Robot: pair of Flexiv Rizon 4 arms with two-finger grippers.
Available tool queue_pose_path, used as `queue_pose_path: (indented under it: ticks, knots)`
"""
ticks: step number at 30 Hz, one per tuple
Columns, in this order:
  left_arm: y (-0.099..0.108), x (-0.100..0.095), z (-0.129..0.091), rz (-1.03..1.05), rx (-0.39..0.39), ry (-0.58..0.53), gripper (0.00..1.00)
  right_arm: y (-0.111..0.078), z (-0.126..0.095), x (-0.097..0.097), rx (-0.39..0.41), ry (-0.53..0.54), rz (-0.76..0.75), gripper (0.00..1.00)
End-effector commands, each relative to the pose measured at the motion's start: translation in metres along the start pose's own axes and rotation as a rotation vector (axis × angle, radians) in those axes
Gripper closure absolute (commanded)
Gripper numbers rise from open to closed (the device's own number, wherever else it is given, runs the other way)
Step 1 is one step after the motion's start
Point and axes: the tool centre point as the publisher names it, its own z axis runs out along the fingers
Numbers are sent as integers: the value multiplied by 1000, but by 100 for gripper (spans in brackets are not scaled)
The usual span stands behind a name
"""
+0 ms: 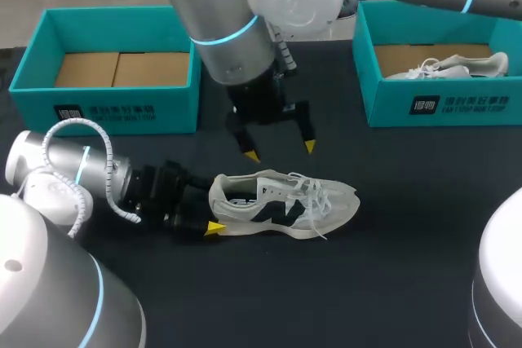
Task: Take the shoe out of the shoebox, open the shoe tongue, remove and reinsert the insole, then place the shoe into the shoebox
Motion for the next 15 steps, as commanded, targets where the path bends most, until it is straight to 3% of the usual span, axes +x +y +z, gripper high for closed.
queue_pose_path:
  ticks: [1,8,15]
  knots:
    - [3,0,1,1,0,-2,100,-8,4,17,-37,-10,12,0]
    - [3,0,1,1,0,-2,100,-19,30,48,-97,12,1,0]
    - [3,0,1,1,0,-2,100,-20,46,64,-133,-7,-13,0]
